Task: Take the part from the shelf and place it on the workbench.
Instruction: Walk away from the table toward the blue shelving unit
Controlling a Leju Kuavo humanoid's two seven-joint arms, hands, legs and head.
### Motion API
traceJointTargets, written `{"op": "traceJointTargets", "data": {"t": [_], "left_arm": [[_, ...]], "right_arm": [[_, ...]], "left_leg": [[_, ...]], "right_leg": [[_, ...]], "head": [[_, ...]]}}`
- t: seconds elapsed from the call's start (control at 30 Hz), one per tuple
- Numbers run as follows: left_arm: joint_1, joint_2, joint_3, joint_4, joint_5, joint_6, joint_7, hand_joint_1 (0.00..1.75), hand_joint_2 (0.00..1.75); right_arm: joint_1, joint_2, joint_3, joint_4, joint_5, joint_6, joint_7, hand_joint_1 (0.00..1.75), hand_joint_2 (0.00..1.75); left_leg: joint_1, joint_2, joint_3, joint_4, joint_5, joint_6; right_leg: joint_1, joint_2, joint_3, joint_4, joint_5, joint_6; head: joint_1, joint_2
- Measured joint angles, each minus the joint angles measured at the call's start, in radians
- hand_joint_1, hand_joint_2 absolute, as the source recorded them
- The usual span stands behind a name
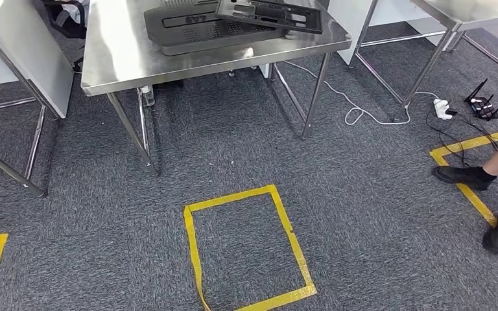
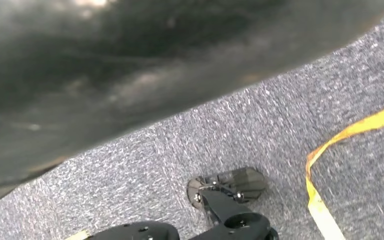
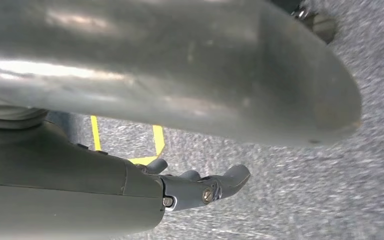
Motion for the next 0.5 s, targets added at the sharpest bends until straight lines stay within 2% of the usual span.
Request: {"op": "traceJointTargets", "data": {"t": [0.1, 0.13, 0.17, 0.2, 0.27, 0.33, 0.37, 0.43, 0.5], "left_arm": [[0.001, 0.0, 0.0, 0.0, 0.0, -0.002, -0.004, 0.0, 0.0], [0.002, 0.0, 0.0, 0.0, 0.0, -0.002, -0.005, 0.0, 0.0], [0.002, 0.0, 0.0, 0.0, 0.0, -0.002, -0.007, 0.0, 0.0], [0.002, 0.0, 0.001, 0.0, 0.0, -0.002, -0.008, 0.0, 0.0], [0.003, 0.0, 0.001, 0.0, 0.0, 0.0, -0.011, 0.0, 0.0], [0.004, -0.001, 0.001, 0.0, 0.0, 0.002, -0.013, 0.0, 0.0], [0.004, -0.001, 0.002, 0.0, -0.001, 0.003, -0.014, 0.0, 0.0], [0.004, -0.003, 0.002, 0.0, -0.001, 0.005, -0.014, 0.0, 0.0], [0.003, -0.004, 0.002, 0.0, -0.002, 0.008, -0.015, 0.0, 0.0]], "right_arm": [[0.002, 0.0, 0.001, 0.0, 0.001, 0.005, 0.0, 0.0, 0.0], [0.003, 0.0, 0.002, 0.0, 0.001, 0.006, 0.0, 0.0, 0.0], [0.004, 0.001, 0.002, 0.001, 0.001, 0.006, 0.001, 0.0, 0.0], [0.005, 0.001, 0.002, 0.001, 0.001, 0.006, 0.001, 0.0, 0.0], [0.005, 0.002, 0.002, 0.001, 0.0, 0.006, 0.003, 0.0, 0.0], [0.002, 0.002, 0.002, 0.001, -0.001, 0.006, 0.004, 0.0, 0.0], [0.002, 0.002, 0.002, 0.001, -0.001, 0.006, 0.004, 0.0, 0.0], [0.005, 0.002, 0.002, 0.001, -0.002, 0.006, 0.004, 0.0, 0.0], [0.007, 0.003, 0.002, 0.001, -0.002, 0.006, 0.005, 0.0, 0.0]], "left_leg": [[0.001, -0.016, -0.071, 0.188, -0.108, -0.005], [0.001, -0.018, -0.085, 0.228, -0.119, -0.006], [0.002, -0.019, -0.081, 0.232, -0.112, -0.006], [0.003, -0.021, -0.06, 0.198, -0.088, -0.006], [0.007, -0.048, 0.012, 0.065, -0.029, -0.004], [0.009, -0.076, 0.052, -0.021, -0.006, 0.0], [0.006, -0.079, 0.054, -0.031, -0.008, 0.003], [0.003, -0.062, 0.049, -0.035, -0.001, 0.016], [0.005, -0.043, 0.045, -0.041, 0.008, 0.031]], "right_leg": [[0.001, 0.014, -0.004, 0.001, 0.008, -0.011], [0.003, 0.02, -0.006, 0.002, 0.009, -0.012], [0.004, 0.028, -0.006, 0.003, 0.009, -0.013], [0.004, 0.036, -0.006, 0.005, 0.01, -0.013], [0.005, 0.054, -0.008, 0.013, 0.008, -0.01], [0.008, 0.071, -0.019, 0.023, 0.008, 0.0], [0.007, 0.078, -0.026, 0.025, 0.01, 0.007], [0.004, 0.086, -0.041, 0.026, 0.015, 0.02], [0.005, 0.062, -0.068, 0.064, -0.005, 0.024]], "head": [[-0.003, 0.0], [-0.003, 0.0], [-0.003, 0.0], [-0.003, 0.0], [-0.003, 0.0], [-0.002, 0.0], [-0.002, 0.0], [-0.002, 0.0], [0.002, 0.0]]}}
